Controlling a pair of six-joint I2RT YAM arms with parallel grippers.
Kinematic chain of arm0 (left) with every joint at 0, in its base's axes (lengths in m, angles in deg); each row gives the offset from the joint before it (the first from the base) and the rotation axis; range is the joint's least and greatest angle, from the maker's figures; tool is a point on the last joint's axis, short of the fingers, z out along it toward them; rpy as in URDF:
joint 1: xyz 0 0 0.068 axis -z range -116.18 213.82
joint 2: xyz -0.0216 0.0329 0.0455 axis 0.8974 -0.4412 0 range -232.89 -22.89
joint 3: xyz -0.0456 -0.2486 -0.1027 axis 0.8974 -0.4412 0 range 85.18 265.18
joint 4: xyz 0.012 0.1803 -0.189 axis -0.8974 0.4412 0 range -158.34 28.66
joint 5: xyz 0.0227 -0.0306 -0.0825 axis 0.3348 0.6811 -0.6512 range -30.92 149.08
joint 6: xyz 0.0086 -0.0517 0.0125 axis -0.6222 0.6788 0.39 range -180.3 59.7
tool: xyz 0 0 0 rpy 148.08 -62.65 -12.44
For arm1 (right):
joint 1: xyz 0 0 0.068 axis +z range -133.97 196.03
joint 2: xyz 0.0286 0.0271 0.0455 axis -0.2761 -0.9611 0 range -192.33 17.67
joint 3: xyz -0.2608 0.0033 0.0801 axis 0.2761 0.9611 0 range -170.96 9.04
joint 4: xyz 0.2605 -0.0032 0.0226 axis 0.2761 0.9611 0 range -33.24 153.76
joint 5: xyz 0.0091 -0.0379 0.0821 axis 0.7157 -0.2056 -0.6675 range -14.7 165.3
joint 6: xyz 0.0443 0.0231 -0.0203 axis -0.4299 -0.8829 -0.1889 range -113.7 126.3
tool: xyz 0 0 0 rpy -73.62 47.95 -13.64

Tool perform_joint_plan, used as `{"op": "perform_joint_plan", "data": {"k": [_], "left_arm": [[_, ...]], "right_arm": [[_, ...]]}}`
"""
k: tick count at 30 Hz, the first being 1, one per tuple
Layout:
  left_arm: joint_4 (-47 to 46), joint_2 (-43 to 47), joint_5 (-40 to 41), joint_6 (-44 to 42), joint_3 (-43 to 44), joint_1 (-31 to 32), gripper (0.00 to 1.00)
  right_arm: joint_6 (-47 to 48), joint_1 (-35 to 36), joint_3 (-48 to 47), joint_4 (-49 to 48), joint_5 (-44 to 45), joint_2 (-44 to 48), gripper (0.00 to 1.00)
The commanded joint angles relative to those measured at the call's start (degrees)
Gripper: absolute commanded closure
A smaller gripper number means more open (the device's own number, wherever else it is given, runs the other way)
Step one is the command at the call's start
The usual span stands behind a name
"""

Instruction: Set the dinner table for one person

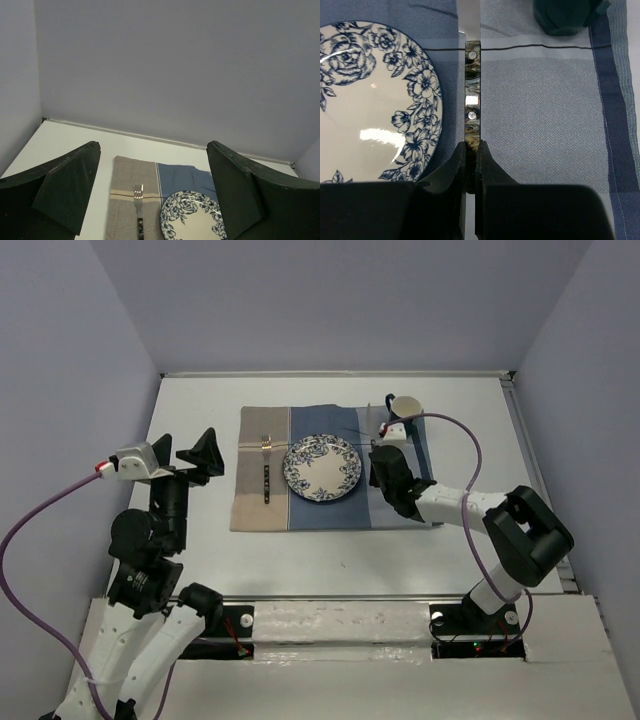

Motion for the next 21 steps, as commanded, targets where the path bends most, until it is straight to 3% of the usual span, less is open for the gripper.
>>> {"op": "perform_joint_plan", "data": {"k": [1, 21], "left_arm": [[-3.48, -1.11, -1.17, 0.39, -0.06, -0.45, 0.01], [-3.57, -1.55, -2.67, 0.74, -0.15, -0.37, 0.01]], "right_arm": [[-2.97, -0.95, 0.51, -0.99, -0.2, -1.53, 1.0], [-2.88, -4.47, -0.19, 1.56, -3.45, -7.15, 1.0]]}}
